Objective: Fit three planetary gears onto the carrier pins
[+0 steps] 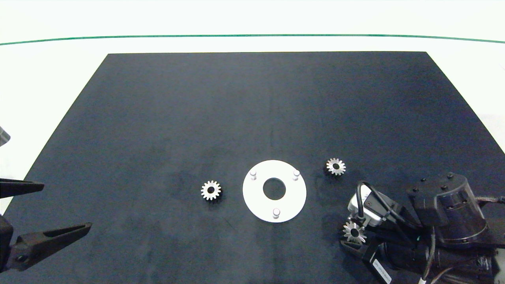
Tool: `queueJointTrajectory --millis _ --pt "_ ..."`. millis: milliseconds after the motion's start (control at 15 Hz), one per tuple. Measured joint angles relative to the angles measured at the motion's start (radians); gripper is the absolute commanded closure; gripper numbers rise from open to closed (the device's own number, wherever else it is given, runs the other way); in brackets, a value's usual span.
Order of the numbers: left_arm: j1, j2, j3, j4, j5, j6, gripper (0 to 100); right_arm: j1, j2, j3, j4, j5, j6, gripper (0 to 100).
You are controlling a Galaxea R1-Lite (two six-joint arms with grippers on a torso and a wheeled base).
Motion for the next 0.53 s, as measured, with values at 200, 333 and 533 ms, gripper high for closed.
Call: queueJointTrajectory --millis 200,333,533 --pt "0.000 0.000 -0.001 0.000 0.000 0.000 0 0.001 -0.007 -0.002 0.004 -0.001 0.003 90" --pt "0.000 -0.001 -0.004 0.000 0.000 0.000 0 0.005 -0.026 -0.006 0.004 -0.030 0.000 90" --pt "0.003 -0.002 -0.011 0.000 0.000 0.000 0 0.029 -0.051 -0.060 0.050 -0.073 -0.008 90"
